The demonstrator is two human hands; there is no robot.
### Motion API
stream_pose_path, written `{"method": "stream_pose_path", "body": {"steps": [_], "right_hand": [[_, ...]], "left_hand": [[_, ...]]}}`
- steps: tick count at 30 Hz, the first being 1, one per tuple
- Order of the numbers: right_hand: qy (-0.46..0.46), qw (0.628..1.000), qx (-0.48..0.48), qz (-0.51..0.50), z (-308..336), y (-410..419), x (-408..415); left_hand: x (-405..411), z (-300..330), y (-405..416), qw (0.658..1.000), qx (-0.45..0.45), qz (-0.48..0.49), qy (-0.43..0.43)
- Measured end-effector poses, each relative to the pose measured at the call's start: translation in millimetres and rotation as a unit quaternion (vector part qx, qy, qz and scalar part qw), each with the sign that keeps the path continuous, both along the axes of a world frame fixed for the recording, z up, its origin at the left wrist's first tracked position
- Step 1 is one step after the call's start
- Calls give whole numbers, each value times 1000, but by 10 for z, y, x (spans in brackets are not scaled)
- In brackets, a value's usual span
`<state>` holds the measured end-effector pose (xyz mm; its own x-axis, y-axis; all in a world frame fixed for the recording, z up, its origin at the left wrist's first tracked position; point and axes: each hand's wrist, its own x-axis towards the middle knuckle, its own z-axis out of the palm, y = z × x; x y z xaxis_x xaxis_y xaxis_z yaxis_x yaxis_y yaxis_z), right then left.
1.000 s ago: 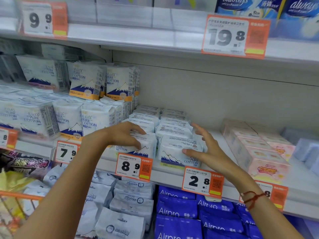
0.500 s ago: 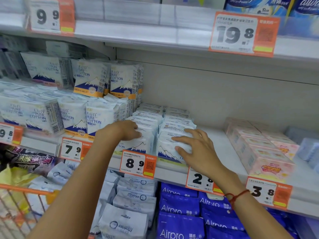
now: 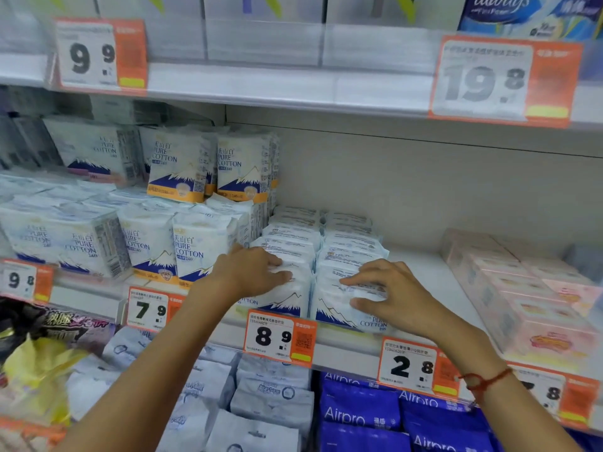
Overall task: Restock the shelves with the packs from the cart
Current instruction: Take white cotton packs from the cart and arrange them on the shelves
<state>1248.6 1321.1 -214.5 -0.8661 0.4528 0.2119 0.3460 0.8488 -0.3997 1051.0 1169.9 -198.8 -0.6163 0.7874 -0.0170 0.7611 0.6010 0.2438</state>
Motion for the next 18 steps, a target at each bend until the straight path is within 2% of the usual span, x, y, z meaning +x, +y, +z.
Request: {"method": "stream_pose_path", "body": {"steps": [7, 12, 14, 18], "right_hand": [[35, 999, 14, -13, -55, -99, 62], [18, 994, 94, -53, -92, -261, 58], [11, 993, 99, -61, -97, -324, 97], [55, 992, 69, -86, -109, -486, 370]], "left_hand": [[102, -42, -37, 999, 47, 9, 25], [187, -37, -69, 998, 58, 24, 14], [229, -48, -95, 997, 68, 25, 19], [422, -33, -169, 986, 129, 21, 105]]}}
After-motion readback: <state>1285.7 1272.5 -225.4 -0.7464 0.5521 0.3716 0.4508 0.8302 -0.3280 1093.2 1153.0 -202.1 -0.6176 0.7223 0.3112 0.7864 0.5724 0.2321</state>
